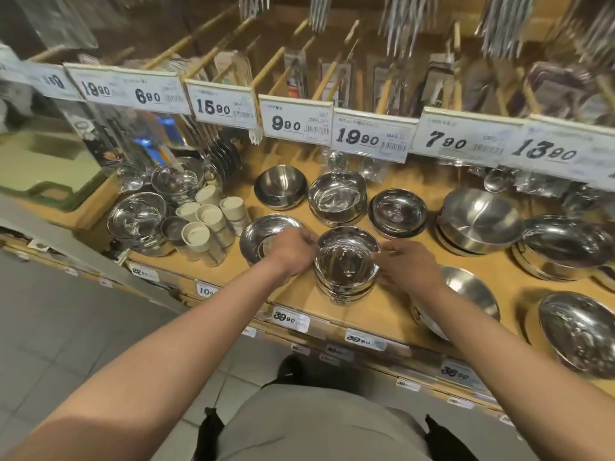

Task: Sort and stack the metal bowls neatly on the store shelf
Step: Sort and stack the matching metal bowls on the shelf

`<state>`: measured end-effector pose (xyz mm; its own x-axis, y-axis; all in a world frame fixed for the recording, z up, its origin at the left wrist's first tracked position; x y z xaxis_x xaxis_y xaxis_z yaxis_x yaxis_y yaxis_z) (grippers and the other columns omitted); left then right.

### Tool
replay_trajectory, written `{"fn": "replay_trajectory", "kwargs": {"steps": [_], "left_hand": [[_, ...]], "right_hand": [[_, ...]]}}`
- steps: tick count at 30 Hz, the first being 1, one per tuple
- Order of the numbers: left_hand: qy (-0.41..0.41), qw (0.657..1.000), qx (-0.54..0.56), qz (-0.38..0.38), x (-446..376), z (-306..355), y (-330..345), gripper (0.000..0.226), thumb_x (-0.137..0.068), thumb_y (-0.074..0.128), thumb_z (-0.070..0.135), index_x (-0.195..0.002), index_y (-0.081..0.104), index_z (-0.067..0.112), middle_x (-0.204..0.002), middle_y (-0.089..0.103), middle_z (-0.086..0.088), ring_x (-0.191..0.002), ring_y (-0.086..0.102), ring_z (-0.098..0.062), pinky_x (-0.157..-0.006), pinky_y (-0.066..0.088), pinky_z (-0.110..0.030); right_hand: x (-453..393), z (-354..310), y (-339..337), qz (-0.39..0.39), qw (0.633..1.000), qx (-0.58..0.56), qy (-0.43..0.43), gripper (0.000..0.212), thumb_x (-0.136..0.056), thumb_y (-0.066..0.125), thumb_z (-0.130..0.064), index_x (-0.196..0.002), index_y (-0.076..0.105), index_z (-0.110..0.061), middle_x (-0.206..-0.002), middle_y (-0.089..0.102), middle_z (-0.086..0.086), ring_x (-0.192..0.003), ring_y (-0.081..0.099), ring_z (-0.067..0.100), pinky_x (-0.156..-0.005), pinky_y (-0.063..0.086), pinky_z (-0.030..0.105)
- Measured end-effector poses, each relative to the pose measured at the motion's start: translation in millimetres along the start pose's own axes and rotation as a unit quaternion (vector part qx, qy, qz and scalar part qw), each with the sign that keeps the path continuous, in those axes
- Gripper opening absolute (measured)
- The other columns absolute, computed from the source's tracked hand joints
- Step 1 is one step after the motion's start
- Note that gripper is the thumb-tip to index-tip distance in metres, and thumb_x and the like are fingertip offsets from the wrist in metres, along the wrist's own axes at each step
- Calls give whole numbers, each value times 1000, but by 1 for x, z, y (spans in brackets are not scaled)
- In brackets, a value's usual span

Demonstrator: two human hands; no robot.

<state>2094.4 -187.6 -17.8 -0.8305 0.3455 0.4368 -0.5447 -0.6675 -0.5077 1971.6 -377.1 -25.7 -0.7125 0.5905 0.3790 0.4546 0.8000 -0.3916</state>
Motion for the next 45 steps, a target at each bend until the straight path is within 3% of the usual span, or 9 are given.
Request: {"fn": "replay_trajectory", "kwargs": {"steps": [4,9,14,19,28,34,40,42,45], "left_hand": [[9,1000,-16,-3,-2,-1,0,15,-93,66,8,-105,75,9,-107,75,-12,-108,68,-33,-99,55,-49],[28,999,-16,1,-2,0,2,8,-91,71,11,-94,77,15,-99,76,-6,-100,70,-26,-95,57,-45],[45,999,-19,2,-2,3,2,16,-92,70,9,-83,74,22,-96,77,-6,-99,71,-24,-95,57,-42],[60,998,-28,-5,-3,5,1,10,-92,70,10,-91,77,17,-95,77,-5,-98,71,-23,-93,57,-38],[53,998,-10,-15,-4,2,2,10,-93,67,5,-96,76,7,-98,77,-11,-100,71,-29,-95,57,-45],[31,999,11,-17,-4,-1,1,11,-92,68,5,-100,75,6,-101,76,-13,-101,71,-30,-94,58,-47],[29,1000,3,-12,2,-1,0,16,-94,61,5,-94,72,-7,-87,73,-16,-81,65,-25,-91,58,-52],[17,999,24,-11,5,-4,1,18,-95,63,8,-97,71,-8,-90,73,-20,-81,64,-24,-92,58,-53],[-3,998,57,-12,14,-7,4,18,-98,60,8,-92,70,-6,-89,68,-20,-83,63,-26,-95,56,-54]], "right_hand": [[2,2,2,3,1000,13,-2,27,-86,77,-20,-113,75,-15,-76,75,-1,-55,69,11,-60,61,21],[5,8,5,7,1000,-11,0,3,-84,79,-24,-84,76,-26,-69,76,4,-65,74,21,-73,64,40],[5,10,6,14,1000,-6,-7,3,-86,77,-21,-89,75,-23,-74,77,4,-68,75,23,-73,64,41],[4,14,7,18,1000,-6,-2,16,-86,77,-20,-101,78,-15,-73,77,3,-63,74,21,-64,63,31],[2,13,7,12,1000,16,-20,16,-87,74,-20,-102,78,-19,-73,77,5,-69,75,26,-80,61,46],[1,7,7,5,999,33,-35,12,-88,74,-19,-87,73,-31,-78,77,8,-72,75,28,-83,60,47],[0,11,6,-6,1000,11,-14,4,-90,72,-20,-88,71,-23,-84,77,9,-74,76,27,-83,61,45],[1,12,6,-20,1000,18,-16,15,-91,69,-22,-103,73,-14,-90,77,8,-71,75,23,-79,62,40],[5,11,7,-37,999,-21,-27,5,-92,69,-20,-88,72,-23,-93,75,11,-72,72,19,-65,62,28]]}}
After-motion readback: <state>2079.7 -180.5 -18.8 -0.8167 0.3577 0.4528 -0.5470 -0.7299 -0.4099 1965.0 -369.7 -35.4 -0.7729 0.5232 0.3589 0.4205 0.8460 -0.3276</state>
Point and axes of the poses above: each hand's wrist, its own x-axis away from the middle knuckle, its own y-axis out of the palm, z = x × y, the point moved 5 cm from there along -x, towards the middle knuckle
